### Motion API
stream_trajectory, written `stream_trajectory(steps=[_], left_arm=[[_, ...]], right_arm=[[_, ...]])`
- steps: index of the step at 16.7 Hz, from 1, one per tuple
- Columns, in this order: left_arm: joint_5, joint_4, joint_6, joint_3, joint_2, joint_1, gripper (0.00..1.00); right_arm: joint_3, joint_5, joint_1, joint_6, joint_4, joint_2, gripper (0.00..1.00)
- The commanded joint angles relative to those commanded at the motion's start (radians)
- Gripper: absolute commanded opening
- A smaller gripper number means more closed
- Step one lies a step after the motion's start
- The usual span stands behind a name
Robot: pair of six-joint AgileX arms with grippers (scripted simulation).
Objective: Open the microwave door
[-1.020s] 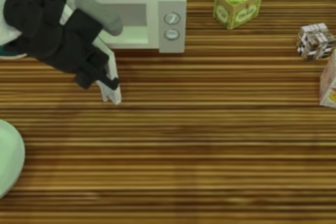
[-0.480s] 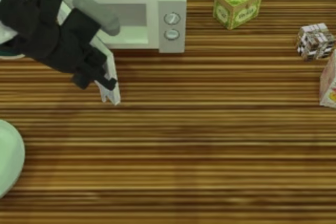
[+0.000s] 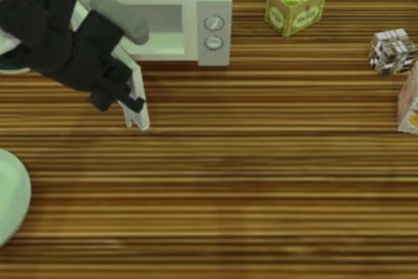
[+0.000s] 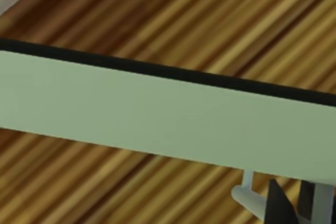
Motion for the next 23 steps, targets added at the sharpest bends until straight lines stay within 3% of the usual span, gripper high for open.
stream_trajectory(steps=[12, 23], left_arm=[[0.004, -0.001, 0.001, -0.003, 0.002, -0.001, 0.0], [0.095, -0.06, 0.199, -0.015, -0.02, 0.083, 0.0]], right_arm=[[0.0, 0.0, 0.0, 0.0, 0.0, 0.0, 1.0], [0.0, 0.0, 0.0, 0.0, 0.0, 0.0, 1.0]])
